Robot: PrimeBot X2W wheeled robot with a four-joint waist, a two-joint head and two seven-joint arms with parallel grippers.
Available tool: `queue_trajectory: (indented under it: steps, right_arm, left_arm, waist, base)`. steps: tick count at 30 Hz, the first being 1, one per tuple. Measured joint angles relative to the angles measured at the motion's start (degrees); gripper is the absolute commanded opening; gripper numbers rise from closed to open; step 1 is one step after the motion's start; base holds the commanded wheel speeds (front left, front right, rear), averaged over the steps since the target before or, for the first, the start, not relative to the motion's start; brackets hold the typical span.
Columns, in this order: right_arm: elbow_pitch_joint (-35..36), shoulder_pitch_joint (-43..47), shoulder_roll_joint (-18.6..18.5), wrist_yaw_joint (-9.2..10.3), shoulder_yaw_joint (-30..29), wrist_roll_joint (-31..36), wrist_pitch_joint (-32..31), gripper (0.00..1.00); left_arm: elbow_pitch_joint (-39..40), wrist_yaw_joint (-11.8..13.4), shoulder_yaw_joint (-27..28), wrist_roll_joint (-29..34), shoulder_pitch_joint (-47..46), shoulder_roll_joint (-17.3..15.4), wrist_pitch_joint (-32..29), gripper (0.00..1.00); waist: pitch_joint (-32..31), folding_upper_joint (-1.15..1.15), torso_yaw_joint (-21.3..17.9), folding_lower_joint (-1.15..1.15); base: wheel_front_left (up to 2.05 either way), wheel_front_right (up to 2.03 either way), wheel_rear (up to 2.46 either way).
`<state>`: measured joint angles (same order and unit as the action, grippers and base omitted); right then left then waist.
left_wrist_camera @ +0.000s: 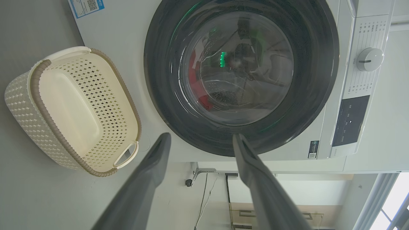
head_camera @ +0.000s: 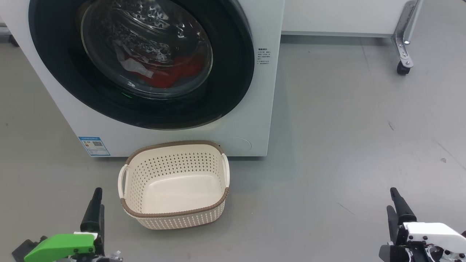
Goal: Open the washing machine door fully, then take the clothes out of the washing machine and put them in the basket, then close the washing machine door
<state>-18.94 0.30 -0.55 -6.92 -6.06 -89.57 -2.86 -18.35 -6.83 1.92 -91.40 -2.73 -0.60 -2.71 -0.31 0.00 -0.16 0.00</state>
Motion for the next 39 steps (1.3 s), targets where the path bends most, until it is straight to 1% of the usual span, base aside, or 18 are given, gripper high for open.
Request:
queue_trajectory:
  steps: [11, 19, 22, 25, 35, 39]
  right_arm:
    - [1.09, -0.24, -0.05, 0.0, 1.18, 3.39, 2.24, 1.0]
    - [2.57, -1.14, -0.31, 0.0, 1.3, 7.42, 3.72, 1.0]
    - [3.01, -1.3, -0.33, 0.0, 1.54, 8.84, 4.3, 1.0]
    - [3.57, -1.54, -0.35, 0.0, 2.04, 10.99, 4.85, 1.0]
    - [5.53, -2.38, -0.58, 0.07, 3.9, 18.44, 6.81, 1.0]
    - [6.45, -2.89, -0.67, 0.56, 4.49, 21.03, 7.8, 1.0]
  left_arm:
    - [1.8, 0.0, -0.19, 3.13, 0.0, -0.08, 2.29, 1.0]
    - [3.65, -0.01, -0.07, 5.33, -0.01, -0.13, 3.89, 1.0]
    - [4.25, -0.01, -0.11, 7.95, -0.01, -0.15, 4.47, 1.0]
    - [4.76, -0.01, -0.16, 9.2, -0.01, -0.18, 4.92, 1.0]
    - [6.71, -0.02, -1.24, 18.63, -0.01, -0.31, 6.94, 1.0]
    - [7.55, -0.02, -1.23, 22.76, -0.01, -0.34, 7.86, 1.0]
  waist:
    - [-0.49, 0.0, 0.09, 0.0]
    - [-0.86, 0.0, 0.29, 0.0]
    - [-0.98, 0.0, 0.4, 0.0]
    - [-1.1, 0.0, 0.52, 0.0]
    - [-1.33, 0.0, 0.9, 0.0]
    - [-1.36, 0.0, 1.02, 0.0]
  base:
    - [0.0, 0.0, 0.0]
    - [0.0, 0.0, 0.0]
    - [0.0, 0.0, 0.0]
    - [0.0, 0.0, 0.0]
    - [0.0, 0.0, 0.0]
    - [0.0, 0.0, 0.0]
